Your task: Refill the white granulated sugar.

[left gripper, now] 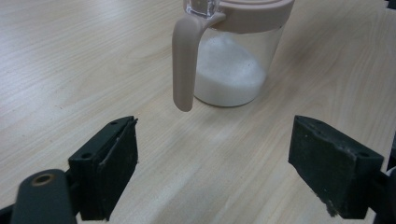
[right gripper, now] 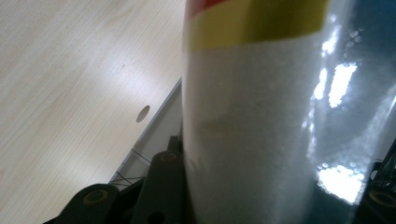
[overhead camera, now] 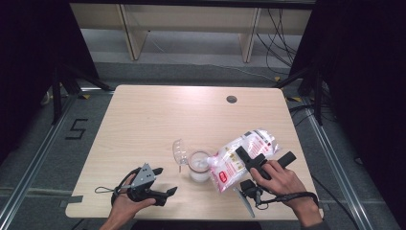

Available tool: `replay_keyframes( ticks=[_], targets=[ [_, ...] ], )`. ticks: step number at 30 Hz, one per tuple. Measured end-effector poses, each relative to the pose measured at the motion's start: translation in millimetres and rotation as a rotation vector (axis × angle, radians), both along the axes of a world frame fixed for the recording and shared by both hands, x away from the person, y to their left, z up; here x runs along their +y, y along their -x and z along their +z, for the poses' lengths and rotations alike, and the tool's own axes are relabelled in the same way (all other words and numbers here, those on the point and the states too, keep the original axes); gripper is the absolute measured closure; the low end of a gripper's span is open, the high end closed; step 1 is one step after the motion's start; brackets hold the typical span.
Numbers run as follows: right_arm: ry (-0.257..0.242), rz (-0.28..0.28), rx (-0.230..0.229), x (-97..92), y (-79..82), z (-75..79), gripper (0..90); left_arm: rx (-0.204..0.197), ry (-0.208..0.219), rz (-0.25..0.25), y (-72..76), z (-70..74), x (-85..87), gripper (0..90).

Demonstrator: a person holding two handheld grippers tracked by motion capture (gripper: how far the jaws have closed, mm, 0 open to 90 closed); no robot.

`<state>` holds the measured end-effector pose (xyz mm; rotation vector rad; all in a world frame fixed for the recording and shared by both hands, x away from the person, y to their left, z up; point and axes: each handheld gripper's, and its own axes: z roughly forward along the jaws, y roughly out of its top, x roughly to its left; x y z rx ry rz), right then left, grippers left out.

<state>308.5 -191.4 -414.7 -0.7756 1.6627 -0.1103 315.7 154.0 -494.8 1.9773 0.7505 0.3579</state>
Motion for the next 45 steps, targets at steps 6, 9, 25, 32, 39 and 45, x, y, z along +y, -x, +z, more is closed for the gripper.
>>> replay_keyframes(
  ticks=[6,9,25,32,39,45],
  targets=[
    [-0.001,0.003,-0.002,0.4,0.2,0.7,74.8,0.004,0.002,0.003,0.5,-0.3,-0.1,15.3],
    [0.0,0.003,-0.002,0.3,0.3,0.9,74.8,0.015,0.011,0.017,1.6,-0.4,-0.9,15.4],
    [0.004,0.002,-0.003,0.3,0.4,1.1,74.8,0.006,0.004,0.005,0.6,-0.1,-0.2,15.4],
    [0.005,0.001,0.001,0.1,0.3,0.7,74.9,0.003,0.0,0.0,0.1,-0.1,0.0,15.4],
    [0.003,-0.003,-0.002,-0.2,0.4,1.3,74.9,0.018,0.013,0.012,1.4,-0.7,-0.8,15.4],
    [0.005,-0.005,0.001,-0.3,0.2,0.5,75.0,0.008,0.005,0.007,0.8,-0.1,-0.3,15.4]
  ],
)
